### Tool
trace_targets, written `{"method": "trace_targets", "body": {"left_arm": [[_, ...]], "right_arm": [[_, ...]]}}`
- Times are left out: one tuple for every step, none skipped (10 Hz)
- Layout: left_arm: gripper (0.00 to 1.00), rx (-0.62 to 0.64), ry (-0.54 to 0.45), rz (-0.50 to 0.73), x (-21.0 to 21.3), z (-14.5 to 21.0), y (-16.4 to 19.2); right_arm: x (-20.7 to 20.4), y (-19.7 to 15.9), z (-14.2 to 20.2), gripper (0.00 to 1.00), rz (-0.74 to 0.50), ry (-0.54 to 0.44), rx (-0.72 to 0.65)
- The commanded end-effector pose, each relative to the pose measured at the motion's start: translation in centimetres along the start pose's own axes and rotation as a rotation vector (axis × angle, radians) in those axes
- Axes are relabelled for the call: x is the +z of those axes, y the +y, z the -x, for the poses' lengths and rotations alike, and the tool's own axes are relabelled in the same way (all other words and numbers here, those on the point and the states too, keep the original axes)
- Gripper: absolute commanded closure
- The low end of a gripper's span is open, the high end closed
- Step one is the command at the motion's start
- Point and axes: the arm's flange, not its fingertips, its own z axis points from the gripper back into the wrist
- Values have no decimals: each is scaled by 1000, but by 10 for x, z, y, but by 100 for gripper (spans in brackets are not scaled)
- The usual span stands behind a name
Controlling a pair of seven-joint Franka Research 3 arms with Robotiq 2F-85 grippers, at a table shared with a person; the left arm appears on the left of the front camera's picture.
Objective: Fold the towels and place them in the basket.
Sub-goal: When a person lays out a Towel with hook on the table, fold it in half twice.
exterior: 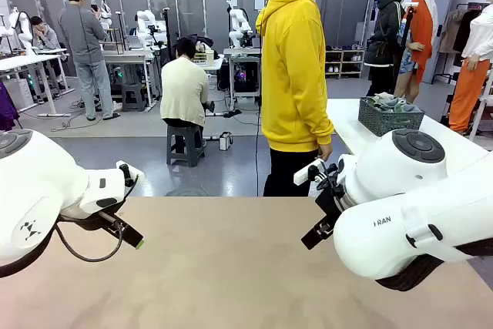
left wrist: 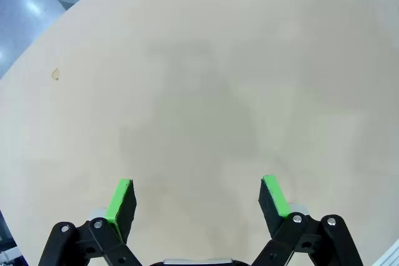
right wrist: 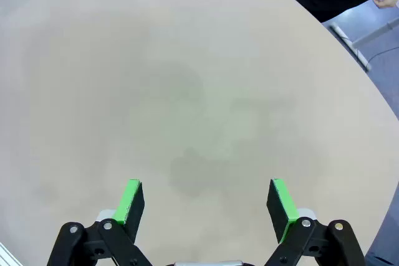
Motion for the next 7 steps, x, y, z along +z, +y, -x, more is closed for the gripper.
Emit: {"method": "trace_targets", "body": {"left_arm": [[0, 0, 0, 0, 0, 0, 0], [0, 0, 0, 0, 0, 0, 0], [0, 0, 0, 0, 0, 0, 0], [0, 0, 0, 0, 0, 0, 0], [0, 0, 0, 0, 0, 0, 0], [0, 0, 0, 0, 0, 0, 0], [0, 0, 0, 0, 0, 0, 0]], "right_arm": [[0, 0, 0, 0, 0, 0, 0], [0, 0, 0, 0, 0, 0, 0], [0, 0, 0, 0, 0, 0, 0], [0, 0, 0, 0, 0, 0, 0], [0, 0, 0, 0, 0, 0, 0], [0, 0, 0, 0, 0, 0, 0], [0, 0, 0, 0, 0, 0, 0]]}}
